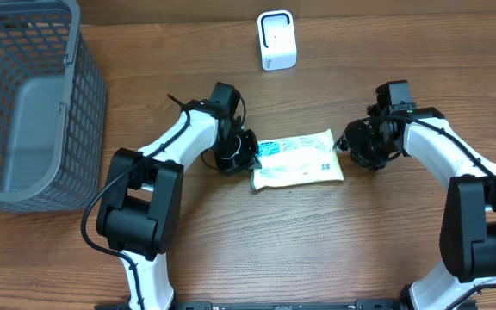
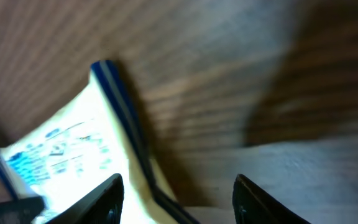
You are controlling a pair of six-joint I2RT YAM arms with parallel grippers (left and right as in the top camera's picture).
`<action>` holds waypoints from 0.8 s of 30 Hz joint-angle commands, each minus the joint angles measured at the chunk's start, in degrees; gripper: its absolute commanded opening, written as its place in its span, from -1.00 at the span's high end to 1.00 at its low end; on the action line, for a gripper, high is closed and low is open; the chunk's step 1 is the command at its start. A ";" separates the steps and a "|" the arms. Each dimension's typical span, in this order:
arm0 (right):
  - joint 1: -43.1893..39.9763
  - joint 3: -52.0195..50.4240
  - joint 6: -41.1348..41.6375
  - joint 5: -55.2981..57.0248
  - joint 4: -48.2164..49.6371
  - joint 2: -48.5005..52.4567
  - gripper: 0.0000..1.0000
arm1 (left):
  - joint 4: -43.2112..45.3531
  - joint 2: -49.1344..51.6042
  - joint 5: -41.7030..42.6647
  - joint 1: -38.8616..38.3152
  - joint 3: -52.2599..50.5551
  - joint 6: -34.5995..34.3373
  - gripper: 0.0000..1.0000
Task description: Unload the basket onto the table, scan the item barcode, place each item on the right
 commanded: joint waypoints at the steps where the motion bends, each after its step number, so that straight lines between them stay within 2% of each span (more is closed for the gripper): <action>1: -0.26 3.76 -2.38 4.11 -3.08 -1.14 -0.15 | -5.88 -4.46 -11.50 1.66 5.55 4.04 0.92; 5: -0.26 6.32 -3.89 7.91 -6.01 -1.14 -0.15 | -12.59 -9.20 -22.21 1.49 12.22 7.50 0.92; 12: -0.26 6.47 -4.76 8.33 -6.43 -1.14 -0.16 | -24.00 -15.87 -44.61 1.09 23.89 8.39 0.92; 18: -0.26 6.47 -4.87 8.33 -6.40 -1.11 -0.16 | -29.99 -18.25 -62.29 0.63 28.94 9.16 0.92; 21: -0.24 6.47 -4.94 8.26 -6.40 -1.14 -0.18 | -31.10 -18.18 -60.59 0.83 29.18 8.66 0.92; 23: -0.17 6.47 -5.33 7.61 -6.43 -1.14 -0.35 | -31.91 -17.55 -54.73 1.25 29.07 8.02 0.92; 24: 0.04 6.47 -6.45 6.23 -6.38 -1.11 -0.43 | -32.06 -17.00 -50.60 1.40 28.96 7.85 0.80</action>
